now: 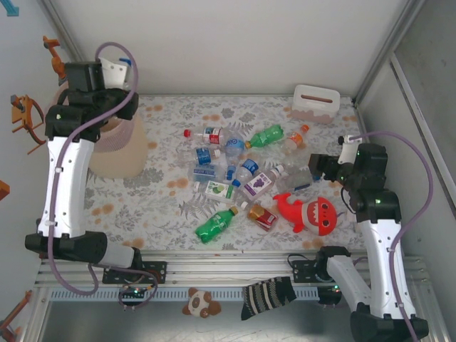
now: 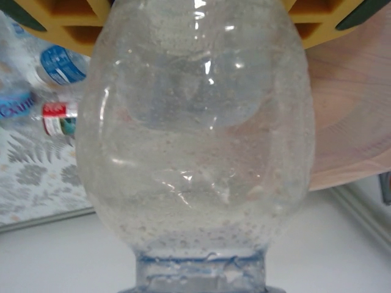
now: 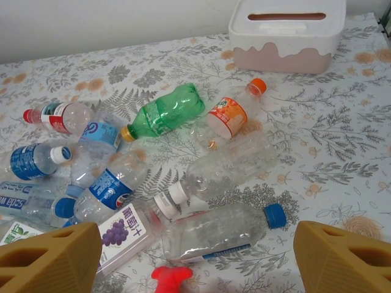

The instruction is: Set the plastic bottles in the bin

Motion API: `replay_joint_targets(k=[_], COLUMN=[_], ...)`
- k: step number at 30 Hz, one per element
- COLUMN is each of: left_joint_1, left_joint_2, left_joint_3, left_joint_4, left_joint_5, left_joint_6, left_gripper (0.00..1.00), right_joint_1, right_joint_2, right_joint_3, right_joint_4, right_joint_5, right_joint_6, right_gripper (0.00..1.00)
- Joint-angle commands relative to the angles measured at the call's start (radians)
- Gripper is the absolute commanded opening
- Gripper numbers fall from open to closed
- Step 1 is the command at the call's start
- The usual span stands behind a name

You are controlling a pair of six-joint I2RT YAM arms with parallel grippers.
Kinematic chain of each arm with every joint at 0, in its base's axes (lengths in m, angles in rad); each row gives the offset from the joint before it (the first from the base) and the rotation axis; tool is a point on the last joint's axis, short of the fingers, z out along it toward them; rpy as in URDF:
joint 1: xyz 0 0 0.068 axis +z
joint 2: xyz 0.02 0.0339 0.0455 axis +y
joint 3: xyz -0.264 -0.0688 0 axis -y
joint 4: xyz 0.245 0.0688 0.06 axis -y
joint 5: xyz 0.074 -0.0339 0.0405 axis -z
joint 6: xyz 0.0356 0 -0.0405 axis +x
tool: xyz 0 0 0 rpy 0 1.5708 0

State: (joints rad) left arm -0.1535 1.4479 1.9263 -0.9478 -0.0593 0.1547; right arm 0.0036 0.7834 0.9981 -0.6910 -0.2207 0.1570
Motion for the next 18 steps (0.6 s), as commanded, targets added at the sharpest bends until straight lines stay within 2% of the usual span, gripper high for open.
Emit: replay_joint_targets(k=[1,9,18], left_joint_1=[0.064,0.232,0.279], left_joint_2=[0.055,0.226,0.365], left_joint_3=[0.074,0.176,0.155], left_joint_4=[-0.052,-0.128,-0.19], left_joint_5=[0.031,0.089,0.102], left_joint_6=[-0.033,-0.068,-0.067], left_gripper=[0.4,0.4,0.4], right_joint_1=[0.012,0.013,0.015], right_joint_2=[0.002,0.005,0.006], right_joint_3=[0.042,0.048,0.044], right_joint_4=[0.025,0.024,0.029], right_joint_5=[-0.014,-0.012,-0.012], right_joint_6=[0.008,0.004,0.003], right_gripper=[0.81,0.81,0.81])
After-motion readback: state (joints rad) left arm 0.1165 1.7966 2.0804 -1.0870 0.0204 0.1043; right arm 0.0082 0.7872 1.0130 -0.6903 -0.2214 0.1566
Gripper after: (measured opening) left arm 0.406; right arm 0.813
